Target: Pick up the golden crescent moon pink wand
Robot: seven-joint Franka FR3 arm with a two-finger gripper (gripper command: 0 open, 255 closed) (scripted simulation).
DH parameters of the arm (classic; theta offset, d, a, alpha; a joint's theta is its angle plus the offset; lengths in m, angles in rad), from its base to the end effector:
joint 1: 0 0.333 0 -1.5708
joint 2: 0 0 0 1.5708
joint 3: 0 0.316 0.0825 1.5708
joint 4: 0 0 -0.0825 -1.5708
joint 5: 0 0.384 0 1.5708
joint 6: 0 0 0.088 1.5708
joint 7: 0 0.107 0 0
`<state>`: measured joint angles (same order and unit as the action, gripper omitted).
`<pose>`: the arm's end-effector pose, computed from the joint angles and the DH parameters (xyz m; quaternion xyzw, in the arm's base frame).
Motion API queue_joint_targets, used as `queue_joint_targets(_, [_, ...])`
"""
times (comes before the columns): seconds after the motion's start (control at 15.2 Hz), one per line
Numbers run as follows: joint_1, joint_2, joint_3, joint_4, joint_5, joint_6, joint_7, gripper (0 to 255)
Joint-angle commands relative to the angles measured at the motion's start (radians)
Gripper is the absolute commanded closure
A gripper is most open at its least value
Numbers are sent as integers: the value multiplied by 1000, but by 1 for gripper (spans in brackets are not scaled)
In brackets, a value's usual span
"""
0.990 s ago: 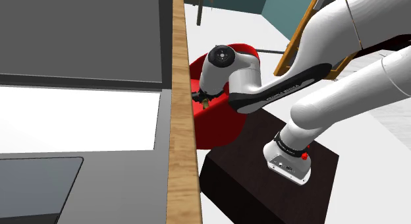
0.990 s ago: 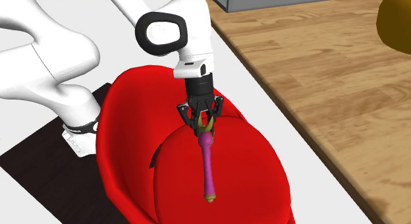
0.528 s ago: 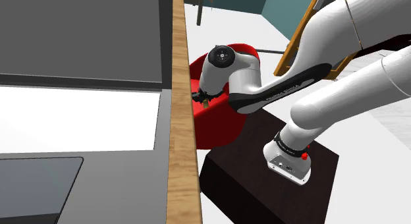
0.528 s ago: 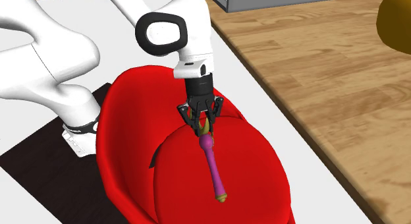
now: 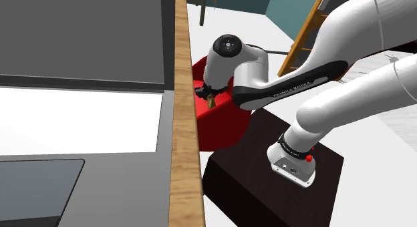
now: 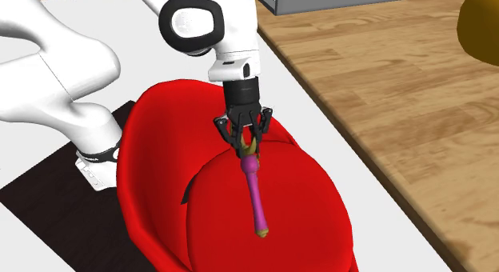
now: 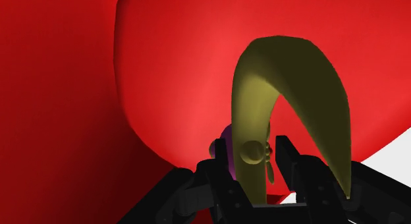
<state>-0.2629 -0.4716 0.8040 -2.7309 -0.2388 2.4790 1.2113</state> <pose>0.3461 0.1833 0.3346 0.9365 -0.2534 0.1991 0.1383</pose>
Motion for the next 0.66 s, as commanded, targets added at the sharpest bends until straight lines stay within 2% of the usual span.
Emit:
queue_joint_targets(0.0, [24,-23,-26,10,21,-31,-29,255])
queue_joint_targets(0.46, [78,-89,-93,52,69,-132,-104,255])
queue_joint_targets(0.59, [79,-90,-95,53,70,-134,-105,255])
